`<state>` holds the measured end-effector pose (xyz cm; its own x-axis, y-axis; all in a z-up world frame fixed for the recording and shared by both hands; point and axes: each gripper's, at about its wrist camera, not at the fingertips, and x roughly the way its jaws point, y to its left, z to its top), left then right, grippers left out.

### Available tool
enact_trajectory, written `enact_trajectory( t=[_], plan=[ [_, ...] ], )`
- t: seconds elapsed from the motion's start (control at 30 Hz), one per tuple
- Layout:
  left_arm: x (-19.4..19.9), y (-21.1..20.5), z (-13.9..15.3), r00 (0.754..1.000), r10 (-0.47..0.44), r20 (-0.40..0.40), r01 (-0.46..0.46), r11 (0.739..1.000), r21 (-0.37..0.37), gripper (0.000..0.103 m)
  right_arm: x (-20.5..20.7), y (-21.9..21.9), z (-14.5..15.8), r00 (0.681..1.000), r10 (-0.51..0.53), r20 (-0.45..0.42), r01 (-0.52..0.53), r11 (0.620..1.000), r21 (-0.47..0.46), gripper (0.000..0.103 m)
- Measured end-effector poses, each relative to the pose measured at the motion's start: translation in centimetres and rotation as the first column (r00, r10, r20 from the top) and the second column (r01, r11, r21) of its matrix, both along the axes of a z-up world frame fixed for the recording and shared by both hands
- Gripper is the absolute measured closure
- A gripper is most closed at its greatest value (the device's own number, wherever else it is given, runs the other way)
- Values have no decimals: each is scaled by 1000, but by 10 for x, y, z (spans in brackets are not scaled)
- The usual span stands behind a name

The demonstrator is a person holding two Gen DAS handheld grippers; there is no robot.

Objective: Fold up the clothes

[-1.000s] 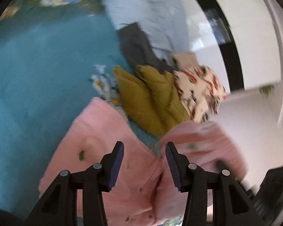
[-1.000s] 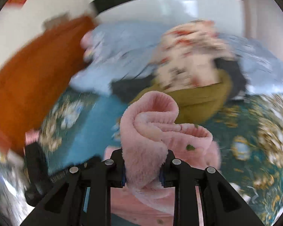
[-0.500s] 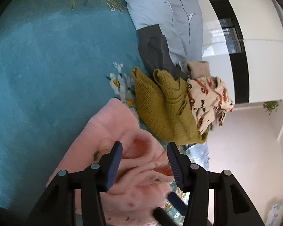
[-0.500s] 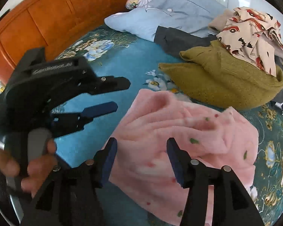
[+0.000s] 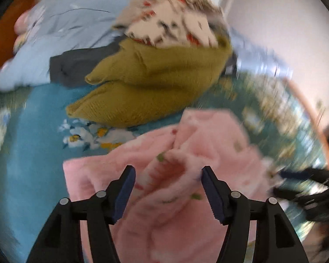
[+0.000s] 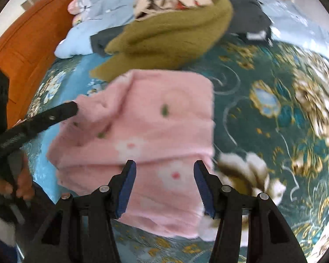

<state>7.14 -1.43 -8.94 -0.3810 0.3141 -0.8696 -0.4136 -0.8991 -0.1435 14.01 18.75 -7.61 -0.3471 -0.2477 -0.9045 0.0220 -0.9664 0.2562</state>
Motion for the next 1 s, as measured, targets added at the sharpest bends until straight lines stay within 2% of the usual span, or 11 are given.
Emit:
enact_trajectory(
  t=[0.13,0.23,0.33,0.4,0.53,0.57,0.7,0.83,0.87,0.93,1.0],
  plan=[
    [-5,8,-30,994,-34,104,40,997,-61,32,9,12,-2,1000,-24,0,24,1000,-3,47],
    [-10,4,-36,989,-20,146,23,1000,-18,28,6,20,-5,999,-48,9,48,999,-12,47],
    [-17,-15,-35,981,24,194,-44,994,104,28,3,22,-4,999,-52,7,52,999,-14,47],
    [-18,-23,-35,976,57,209,-82,990,117,30,0,21,-3,999,-47,-3,47,999,-15,47],
    [-21,-32,-33,968,108,225,-135,985,106,79,-5,21,-6,998,-60,-1,60,998,-26,47],
    [-22,-39,-32,965,129,226,-161,979,125,84,-6,21,-7,998,-64,2,65,997,-31,47],
    [-23,-72,-25,932,247,265,-307,927,215,89,-7,17,-9,998,-56,1,56,997,-46,47],
    [-16,-111,-18,877,369,307,-453,848,276,90,-6,17,-6,999,-49,-14,48,997,-55,47],
    [-15,-123,-20,852,409,326,-499,821,277,90,-7,18,-6,999,-50,-17,49,997,-56,47],
    [-20,-134,-35,796,476,374,-570,797,200,90,-7,20,-6,998,-54,-20,53,997,-60,47],
    [-22,-128,-39,793,491,361,-567,811,145,88,-9,21,-10,998,-58,-8,58,996,-64,47]
  ],
)
